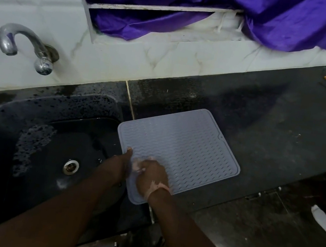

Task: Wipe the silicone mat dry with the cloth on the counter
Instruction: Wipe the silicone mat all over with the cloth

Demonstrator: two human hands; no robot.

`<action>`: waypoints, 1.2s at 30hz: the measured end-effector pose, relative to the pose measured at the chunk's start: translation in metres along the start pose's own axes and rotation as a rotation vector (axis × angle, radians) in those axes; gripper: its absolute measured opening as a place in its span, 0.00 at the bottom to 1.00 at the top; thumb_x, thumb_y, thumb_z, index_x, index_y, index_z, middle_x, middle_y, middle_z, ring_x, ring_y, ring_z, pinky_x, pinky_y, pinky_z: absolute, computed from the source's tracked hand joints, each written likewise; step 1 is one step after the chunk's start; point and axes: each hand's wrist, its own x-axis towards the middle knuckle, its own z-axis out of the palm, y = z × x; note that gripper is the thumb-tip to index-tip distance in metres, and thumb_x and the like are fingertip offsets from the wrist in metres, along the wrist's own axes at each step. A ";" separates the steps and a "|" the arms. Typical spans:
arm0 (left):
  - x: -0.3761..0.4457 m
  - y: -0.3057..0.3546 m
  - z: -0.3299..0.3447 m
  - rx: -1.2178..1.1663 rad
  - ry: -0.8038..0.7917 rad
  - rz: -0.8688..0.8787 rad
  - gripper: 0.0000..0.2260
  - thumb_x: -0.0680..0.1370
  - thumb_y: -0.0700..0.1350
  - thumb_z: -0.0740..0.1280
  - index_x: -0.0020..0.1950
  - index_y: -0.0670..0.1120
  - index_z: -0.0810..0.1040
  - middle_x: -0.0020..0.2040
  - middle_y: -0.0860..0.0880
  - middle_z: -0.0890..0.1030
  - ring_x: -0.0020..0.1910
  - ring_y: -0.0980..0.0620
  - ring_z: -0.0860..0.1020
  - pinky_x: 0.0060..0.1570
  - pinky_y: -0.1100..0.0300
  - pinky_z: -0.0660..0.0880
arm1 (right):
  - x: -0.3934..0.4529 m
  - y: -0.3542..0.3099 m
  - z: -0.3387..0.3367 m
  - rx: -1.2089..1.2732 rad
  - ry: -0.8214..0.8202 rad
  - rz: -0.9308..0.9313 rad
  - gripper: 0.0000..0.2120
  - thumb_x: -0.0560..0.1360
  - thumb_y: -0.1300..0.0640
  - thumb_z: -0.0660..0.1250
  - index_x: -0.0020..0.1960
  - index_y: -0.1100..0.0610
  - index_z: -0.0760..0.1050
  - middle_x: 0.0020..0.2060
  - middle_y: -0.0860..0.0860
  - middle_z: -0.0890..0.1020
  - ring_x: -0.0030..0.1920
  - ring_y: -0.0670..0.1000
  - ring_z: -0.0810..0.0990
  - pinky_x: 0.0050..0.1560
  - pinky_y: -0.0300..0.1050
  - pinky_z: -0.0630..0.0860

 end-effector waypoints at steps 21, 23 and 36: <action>0.000 -0.007 -0.003 0.050 -0.057 0.037 0.31 0.82 0.66 0.50 0.71 0.47 0.75 0.64 0.44 0.80 0.62 0.43 0.78 0.65 0.52 0.74 | -0.001 0.010 -0.010 -0.312 0.066 0.003 0.14 0.79 0.58 0.62 0.63 0.58 0.76 0.60 0.57 0.80 0.60 0.57 0.79 0.63 0.49 0.75; 0.004 -0.008 -0.003 0.094 -0.031 0.043 0.30 0.83 0.64 0.52 0.73 0.45 0.73 0.68 0.42 0.78 0.66 0.42 0.76 0.68 0.51 0.71 | -0.006 -0.004 0.000 -0.262 -0.117 -0.014 0.13 0.79 0.57 0.63 0.60 0.60 0.79 0.58 0.58 0.81 0.60 0.57 0.79 0.63 0.48 0.75; -0.001 -0.005 -0.007 -0.139 -0.121 -0.034 0.29 0.79 0.68 0.56 0.75 0.54 0.69 0.65 0.45 0.79 0.53 0.51 0.81 0.60 0.51 0.78 | 0.027 0.056 -0.066 -0.303 0.360 0.203 0.16 0.79 0.59 0.60 0.65 0.60 0.75 0.62 0.59 0.78 0.63 0.59 0.76 0.69 0.52 0.71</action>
